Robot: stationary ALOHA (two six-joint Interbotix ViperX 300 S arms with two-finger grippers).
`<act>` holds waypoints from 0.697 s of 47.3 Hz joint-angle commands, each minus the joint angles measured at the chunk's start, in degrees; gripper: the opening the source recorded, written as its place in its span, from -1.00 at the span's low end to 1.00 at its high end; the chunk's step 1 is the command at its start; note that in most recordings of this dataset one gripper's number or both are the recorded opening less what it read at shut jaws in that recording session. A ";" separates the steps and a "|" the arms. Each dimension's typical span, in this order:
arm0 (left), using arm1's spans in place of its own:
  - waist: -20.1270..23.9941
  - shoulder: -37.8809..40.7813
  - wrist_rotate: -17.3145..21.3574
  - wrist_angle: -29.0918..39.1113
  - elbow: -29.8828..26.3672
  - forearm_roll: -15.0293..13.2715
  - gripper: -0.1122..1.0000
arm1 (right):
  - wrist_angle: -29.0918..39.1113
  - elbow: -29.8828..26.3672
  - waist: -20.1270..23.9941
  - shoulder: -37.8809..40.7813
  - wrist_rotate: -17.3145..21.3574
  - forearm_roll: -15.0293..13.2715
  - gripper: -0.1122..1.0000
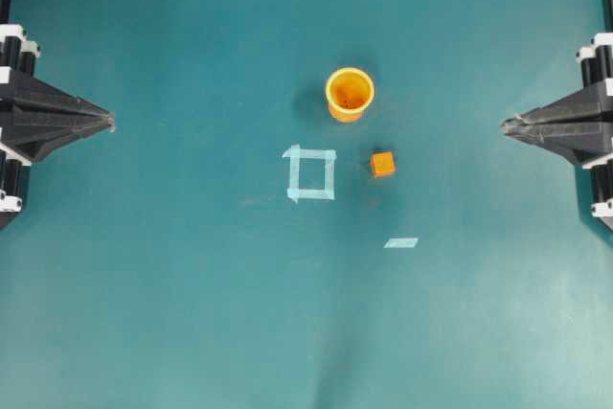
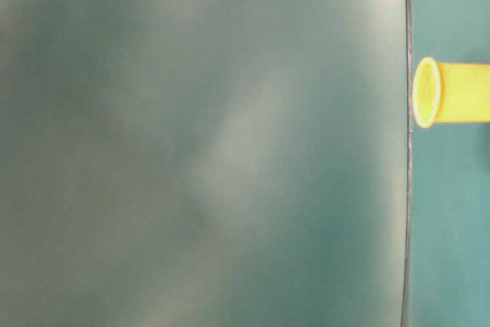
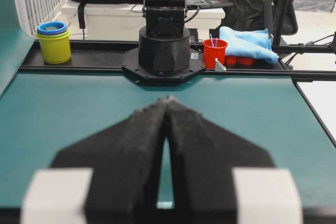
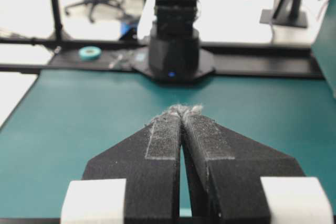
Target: Lift the orange cup with left arm.
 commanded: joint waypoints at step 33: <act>5.10 3.08 0.44 4.66 -1.58 0.53 -0.77 | 1.32 -2.11 0.35 1.85 -0.35 0.00 -0.80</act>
